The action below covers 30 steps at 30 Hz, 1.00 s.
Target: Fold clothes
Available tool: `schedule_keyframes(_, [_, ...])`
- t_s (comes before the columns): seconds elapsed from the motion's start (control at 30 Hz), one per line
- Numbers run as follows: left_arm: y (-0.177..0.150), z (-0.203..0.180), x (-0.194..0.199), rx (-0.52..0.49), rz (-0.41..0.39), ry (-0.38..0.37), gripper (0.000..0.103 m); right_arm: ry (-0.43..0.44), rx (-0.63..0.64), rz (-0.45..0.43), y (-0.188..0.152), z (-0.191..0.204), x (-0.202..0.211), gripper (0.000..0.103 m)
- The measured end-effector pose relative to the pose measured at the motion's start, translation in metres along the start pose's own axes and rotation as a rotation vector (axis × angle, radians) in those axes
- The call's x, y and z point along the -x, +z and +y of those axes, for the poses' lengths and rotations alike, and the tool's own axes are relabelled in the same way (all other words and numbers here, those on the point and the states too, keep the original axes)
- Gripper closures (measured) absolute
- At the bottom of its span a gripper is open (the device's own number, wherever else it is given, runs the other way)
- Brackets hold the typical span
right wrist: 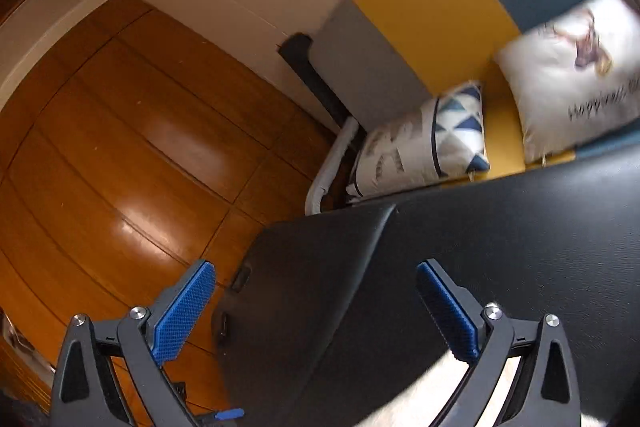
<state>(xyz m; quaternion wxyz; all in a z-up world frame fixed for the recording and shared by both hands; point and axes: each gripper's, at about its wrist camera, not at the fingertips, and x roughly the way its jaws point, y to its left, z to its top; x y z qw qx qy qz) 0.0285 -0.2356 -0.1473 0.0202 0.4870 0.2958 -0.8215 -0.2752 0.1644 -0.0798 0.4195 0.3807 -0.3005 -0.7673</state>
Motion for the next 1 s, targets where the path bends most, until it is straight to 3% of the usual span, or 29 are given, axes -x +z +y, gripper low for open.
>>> schedule_keyframes(0.13, [0.005,0.012,0.001,0.029,-0.007,0.028,0.0,-0.057,-0.107,0.053,-0.011,-0.05,-0.042,0.0])
schedule_keyframes(0.27, [0.012,0.005,0.006,-0.013,-0.044,0.056,0.0,-0.102,-0.153,0.085,-0.022,-0.072,-0.052,0.0])
schedule_keyframes(0.53, [0.021,-0.026,0.003,-0.125,-0.071,0.036,0.0,-0.311,0.051,0.041,-0.017,-0.024,-0.015,0.0])
schedule_keyframes(0.67, [0.024,-0.043,0.004,-0.19,-0.08,0.006,0.0,-0.263,0.066,-0.053,0.0,0.018,0.028,0.0])
schedule_keyframes(0.77, [0.025,-0.063,0.007,-0.239,-0.076,-0.042,0.0,-0.195,0.032,-0.062,0.015,0.047,0.024,0.0])
schedule_keyframes(0.87, [0.016,-0.099,0.03,-0.363,-0.113,-0.155,0.0,-0.205,0.065,-0.024,0.023,0.08,0.009,0.0])
schedule_keyframes(1.0, [-0.027,-0.153,0.064,-0.718,-0.161,-0.328,0.0,-0.243,0.126,-0.025,-0.004,0.099,0.038,0.0])
